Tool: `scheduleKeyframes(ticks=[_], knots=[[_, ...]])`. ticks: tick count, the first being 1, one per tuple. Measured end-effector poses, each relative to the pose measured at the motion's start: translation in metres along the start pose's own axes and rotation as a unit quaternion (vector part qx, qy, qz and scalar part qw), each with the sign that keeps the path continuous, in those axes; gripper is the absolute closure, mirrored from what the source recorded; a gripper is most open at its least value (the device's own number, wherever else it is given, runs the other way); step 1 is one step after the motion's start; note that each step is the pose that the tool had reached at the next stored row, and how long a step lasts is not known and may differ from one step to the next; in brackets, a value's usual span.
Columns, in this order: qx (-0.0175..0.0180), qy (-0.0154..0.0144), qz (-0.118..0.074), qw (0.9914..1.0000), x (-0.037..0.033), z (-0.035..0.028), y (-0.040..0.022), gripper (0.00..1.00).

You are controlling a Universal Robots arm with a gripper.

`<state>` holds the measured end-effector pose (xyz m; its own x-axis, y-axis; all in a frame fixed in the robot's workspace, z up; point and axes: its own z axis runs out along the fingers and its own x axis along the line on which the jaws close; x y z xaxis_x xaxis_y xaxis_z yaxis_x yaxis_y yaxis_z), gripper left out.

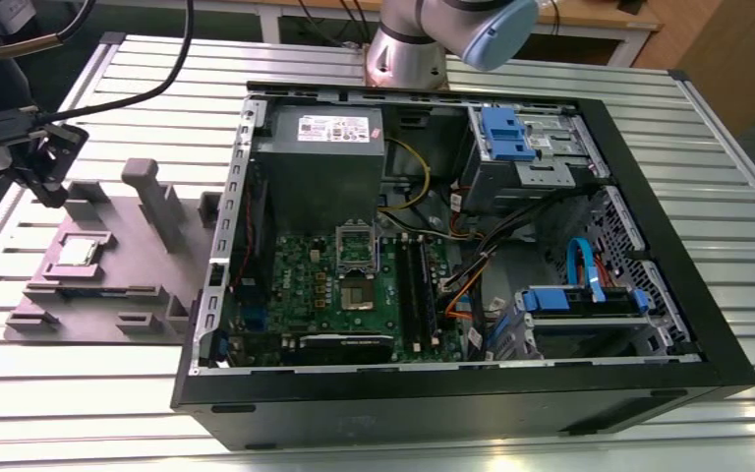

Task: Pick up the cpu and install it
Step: 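Reach for the cpu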

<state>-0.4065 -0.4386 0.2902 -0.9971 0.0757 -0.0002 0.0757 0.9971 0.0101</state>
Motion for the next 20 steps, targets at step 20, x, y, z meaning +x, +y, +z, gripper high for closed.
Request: scheduleKeyframes(ticks=[20], knots=[[0.0000,-0.0004,0.000,1.00000,0.0082,0.0126,-0.0008,0.90]])
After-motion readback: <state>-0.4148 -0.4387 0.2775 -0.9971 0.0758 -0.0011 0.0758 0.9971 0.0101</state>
